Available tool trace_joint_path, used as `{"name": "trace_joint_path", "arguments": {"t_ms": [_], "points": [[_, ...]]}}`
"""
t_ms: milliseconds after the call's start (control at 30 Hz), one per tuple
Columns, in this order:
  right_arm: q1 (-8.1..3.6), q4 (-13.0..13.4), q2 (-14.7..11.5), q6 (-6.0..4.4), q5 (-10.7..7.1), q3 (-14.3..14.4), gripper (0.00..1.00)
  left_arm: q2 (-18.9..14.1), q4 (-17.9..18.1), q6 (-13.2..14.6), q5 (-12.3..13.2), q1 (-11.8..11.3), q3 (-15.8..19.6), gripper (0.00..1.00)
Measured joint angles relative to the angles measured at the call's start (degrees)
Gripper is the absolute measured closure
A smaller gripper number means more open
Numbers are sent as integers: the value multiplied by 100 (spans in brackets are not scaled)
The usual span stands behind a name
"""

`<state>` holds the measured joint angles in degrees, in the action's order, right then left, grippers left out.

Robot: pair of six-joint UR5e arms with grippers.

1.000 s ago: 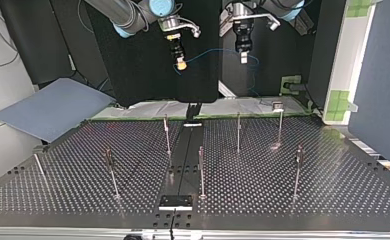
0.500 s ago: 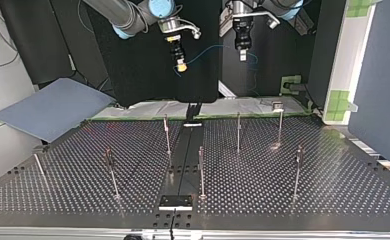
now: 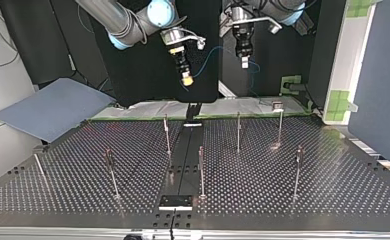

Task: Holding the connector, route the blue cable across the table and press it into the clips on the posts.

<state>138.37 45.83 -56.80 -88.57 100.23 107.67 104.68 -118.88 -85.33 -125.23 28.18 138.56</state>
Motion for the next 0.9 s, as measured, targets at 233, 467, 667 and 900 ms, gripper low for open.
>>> {"name": "trace_joint_path", "arguments": {"t_ms": [233,467,667,900], "points": [[-13,-358,-358,-321,-358,-355,100,-387,-385,-132,-205,-33,-144,100],[-16,-717,-716,-379,-716,-699,100,-735,-735,-164,-321,-119,-153,100],[0,-999,-999,-382,-940,-837,100,-890,-985,-270,-374,-207,-160,100],[62,-1317,-1165,-382,-1112,-1008,100,-967,-1243,-584,-374,-389,-305,100]]}}
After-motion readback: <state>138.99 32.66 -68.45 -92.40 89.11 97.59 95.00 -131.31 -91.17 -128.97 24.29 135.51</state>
